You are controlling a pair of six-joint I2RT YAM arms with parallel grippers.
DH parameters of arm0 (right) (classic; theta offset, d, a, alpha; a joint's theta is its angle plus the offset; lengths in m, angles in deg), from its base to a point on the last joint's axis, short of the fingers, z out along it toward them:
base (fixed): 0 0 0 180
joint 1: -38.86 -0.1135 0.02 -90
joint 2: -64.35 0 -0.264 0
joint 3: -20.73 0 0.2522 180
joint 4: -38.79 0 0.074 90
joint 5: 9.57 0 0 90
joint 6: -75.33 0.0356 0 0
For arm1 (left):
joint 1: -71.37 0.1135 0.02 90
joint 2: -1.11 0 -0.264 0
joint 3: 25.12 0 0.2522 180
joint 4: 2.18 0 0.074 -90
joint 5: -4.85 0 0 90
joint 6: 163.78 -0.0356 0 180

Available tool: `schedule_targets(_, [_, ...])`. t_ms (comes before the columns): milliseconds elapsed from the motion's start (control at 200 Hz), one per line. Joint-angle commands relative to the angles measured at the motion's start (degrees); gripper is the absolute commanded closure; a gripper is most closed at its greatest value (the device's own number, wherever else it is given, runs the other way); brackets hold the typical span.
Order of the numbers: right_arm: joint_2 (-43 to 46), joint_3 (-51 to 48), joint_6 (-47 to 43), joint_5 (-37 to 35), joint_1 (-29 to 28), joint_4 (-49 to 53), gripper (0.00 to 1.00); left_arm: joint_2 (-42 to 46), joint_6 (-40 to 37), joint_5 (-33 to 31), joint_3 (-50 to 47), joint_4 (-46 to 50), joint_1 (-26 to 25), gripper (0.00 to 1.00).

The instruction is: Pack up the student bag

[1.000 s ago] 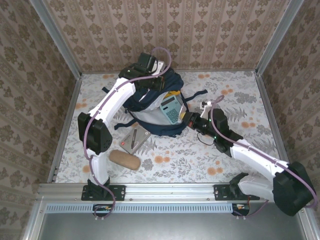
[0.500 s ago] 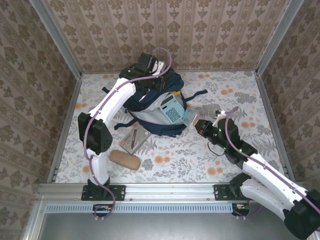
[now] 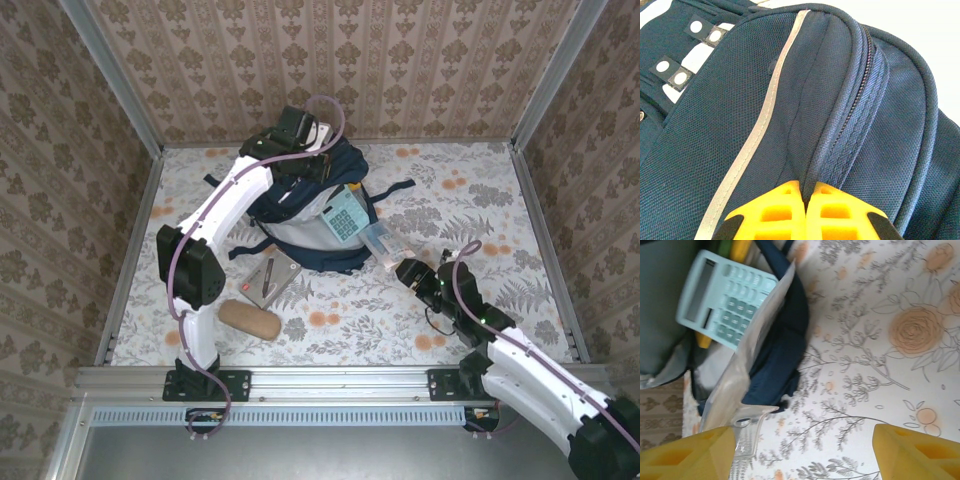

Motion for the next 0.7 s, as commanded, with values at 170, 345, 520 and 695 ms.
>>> schedule_targets(170, [-6.58,1.36,-1.0,3.46,1.09,-10.97,0.3,2.93,2.15,1.45,1.6,-2.43,-1.02,1.0])
schedule_targets(345, [-5.81,0.34,2.03,4.24,2.01,-11.76,0.37,3.11,2.15,1.41,1.32,-2.63,-1.09,1.0])
schedule_targets(520, [-0.7,-2.65,6.48,5.47,2.64,-15.75,0.35,3.11,2.07,1.3,1.15,-2.77,-1.09,1.0])
schedule_targets(695, [0.33,-2.75,7.61,6.15,2.63,-16.85,0.25,2.62,2.33,1.84,1.48,-3.09,-1.09,1.0])
